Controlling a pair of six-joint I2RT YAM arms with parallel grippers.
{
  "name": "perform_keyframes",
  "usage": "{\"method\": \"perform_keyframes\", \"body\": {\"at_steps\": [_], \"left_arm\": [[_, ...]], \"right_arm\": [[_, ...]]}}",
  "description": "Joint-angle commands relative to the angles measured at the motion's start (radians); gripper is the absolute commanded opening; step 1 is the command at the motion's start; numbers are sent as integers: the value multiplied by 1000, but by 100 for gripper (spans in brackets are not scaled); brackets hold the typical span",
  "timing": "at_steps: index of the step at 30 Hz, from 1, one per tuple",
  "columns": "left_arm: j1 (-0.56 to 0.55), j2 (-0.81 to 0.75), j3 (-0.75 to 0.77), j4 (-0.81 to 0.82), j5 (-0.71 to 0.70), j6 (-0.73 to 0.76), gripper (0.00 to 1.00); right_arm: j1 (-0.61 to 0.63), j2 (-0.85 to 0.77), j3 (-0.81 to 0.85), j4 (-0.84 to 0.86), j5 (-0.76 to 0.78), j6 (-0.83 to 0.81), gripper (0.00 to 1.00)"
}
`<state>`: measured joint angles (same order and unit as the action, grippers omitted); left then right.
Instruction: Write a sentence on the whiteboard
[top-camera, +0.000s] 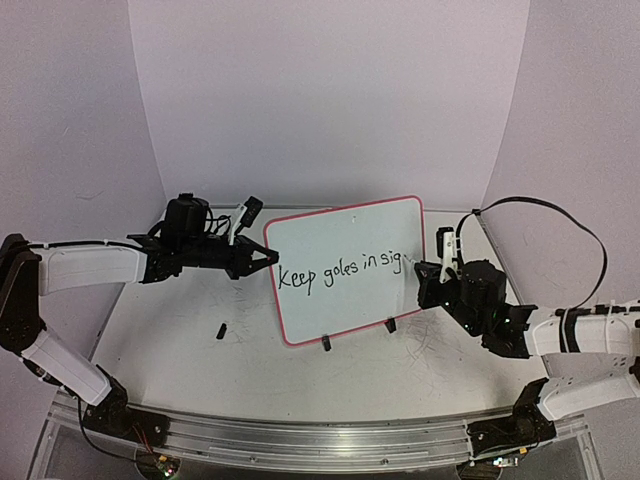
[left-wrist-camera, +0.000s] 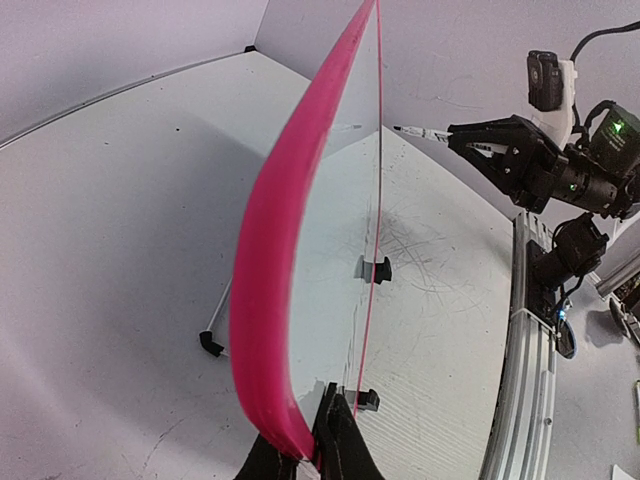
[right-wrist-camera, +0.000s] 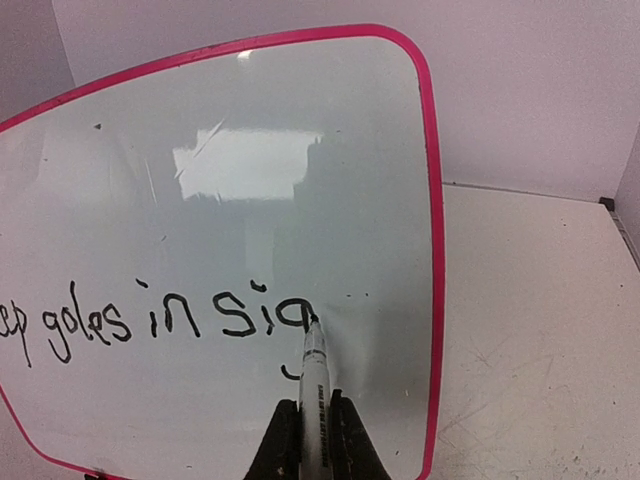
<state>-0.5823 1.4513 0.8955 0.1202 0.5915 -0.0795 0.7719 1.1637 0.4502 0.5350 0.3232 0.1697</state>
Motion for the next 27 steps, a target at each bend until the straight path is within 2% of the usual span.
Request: {"method": "perform_keyframes", "body": {"at_steps": [1,27], "left_arm": [[17,-19,8,-1,-170,101,0],[17,-5,13,-2,-167,106,0]], "right_arm": [[-2,-1,16,25,-9,-12,0],[-9,94,111,49,45,-11,0]]}}
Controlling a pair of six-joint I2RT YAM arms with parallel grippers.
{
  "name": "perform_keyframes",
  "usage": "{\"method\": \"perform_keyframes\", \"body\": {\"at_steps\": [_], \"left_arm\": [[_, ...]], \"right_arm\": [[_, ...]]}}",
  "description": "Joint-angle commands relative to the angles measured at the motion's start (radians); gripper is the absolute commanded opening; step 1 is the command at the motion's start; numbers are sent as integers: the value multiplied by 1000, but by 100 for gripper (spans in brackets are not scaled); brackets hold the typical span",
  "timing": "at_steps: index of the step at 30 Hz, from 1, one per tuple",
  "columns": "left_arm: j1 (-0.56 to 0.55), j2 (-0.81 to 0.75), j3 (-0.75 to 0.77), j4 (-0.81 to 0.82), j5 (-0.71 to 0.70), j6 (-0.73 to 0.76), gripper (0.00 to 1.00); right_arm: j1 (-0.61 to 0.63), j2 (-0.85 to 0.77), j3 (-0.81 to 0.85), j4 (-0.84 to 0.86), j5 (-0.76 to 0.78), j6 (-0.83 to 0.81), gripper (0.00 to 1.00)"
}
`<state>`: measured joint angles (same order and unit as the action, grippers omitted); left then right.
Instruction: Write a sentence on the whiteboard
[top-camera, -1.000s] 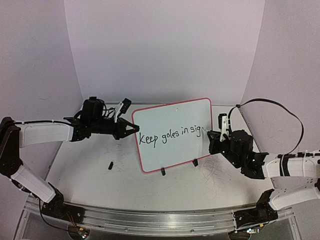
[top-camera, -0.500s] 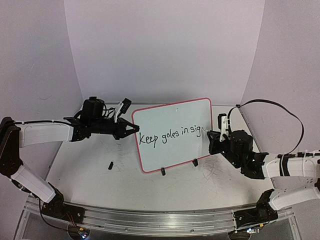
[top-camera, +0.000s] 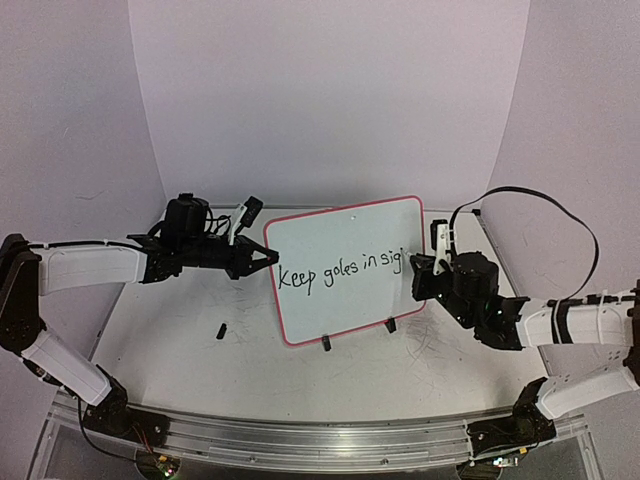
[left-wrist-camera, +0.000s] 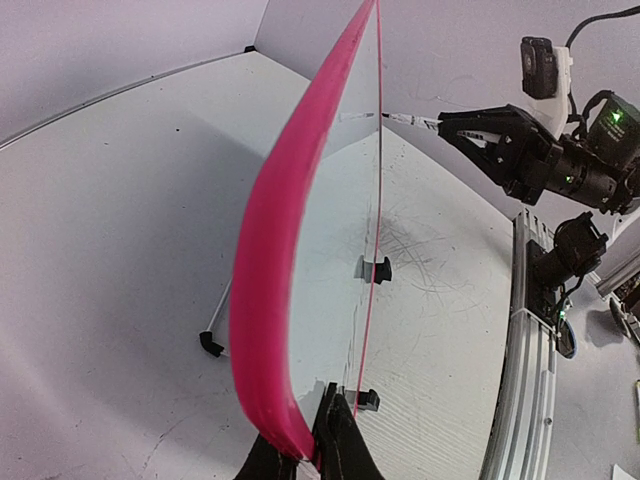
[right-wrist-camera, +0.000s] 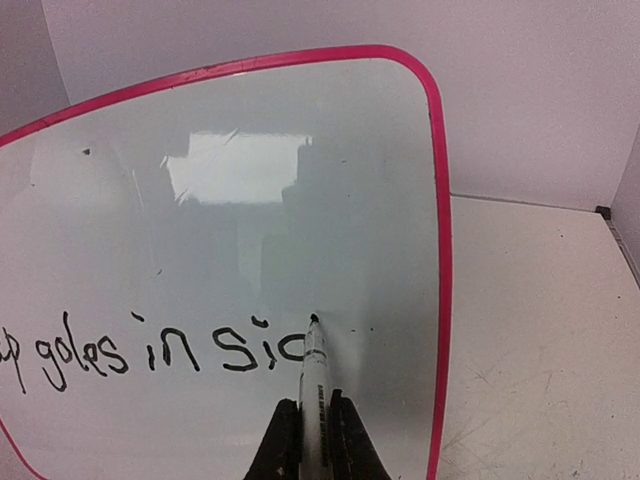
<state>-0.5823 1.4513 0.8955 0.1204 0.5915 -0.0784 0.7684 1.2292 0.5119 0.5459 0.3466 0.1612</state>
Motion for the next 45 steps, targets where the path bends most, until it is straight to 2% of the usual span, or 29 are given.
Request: {"method": "perform_keyframes", "body": {"at_steps": [1,45], "left_arm": [[17,-5,13,-2,-165,104,0],[17,-6,21,-4,-162,106,0]], "right_arm": [[-8,32,52,39,23,-3,0],[-18,-3,-19,-54,-23,73,0]]}}
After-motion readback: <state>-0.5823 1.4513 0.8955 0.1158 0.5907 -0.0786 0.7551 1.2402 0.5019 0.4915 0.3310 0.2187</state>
